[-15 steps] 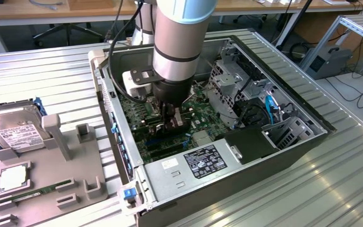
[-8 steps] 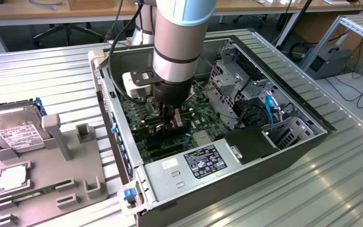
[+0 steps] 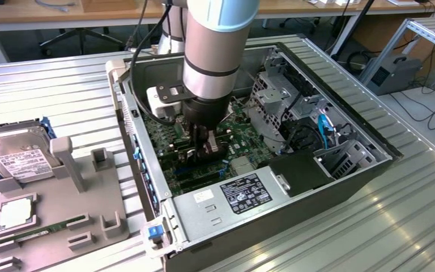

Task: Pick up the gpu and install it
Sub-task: 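Insert the gpu into the slot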

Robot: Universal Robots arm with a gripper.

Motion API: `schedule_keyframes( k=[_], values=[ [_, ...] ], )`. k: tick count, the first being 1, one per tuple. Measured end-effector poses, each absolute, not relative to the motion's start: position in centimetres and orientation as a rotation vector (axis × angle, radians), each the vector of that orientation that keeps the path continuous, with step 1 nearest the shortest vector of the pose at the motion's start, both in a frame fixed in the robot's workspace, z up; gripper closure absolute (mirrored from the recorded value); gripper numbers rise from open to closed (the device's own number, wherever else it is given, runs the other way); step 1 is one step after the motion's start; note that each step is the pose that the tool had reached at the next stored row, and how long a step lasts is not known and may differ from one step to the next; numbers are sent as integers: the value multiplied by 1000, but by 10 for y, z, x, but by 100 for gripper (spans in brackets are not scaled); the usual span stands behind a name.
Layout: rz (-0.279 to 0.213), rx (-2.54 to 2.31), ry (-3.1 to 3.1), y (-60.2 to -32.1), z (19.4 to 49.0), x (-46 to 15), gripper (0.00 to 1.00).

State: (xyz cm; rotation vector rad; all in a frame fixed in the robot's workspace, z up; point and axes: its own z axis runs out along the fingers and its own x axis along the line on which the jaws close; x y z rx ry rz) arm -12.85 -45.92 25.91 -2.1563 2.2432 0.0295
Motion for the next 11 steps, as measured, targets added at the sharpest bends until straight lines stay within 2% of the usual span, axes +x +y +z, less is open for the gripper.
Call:
schedule_keyframes(
  k=[6, 11],
  values=[
    [31, -2156, 2242, -459, 277, -129, 60],
    [30, -2155, 2242, -459, 307, -129, 60]
  ],
)
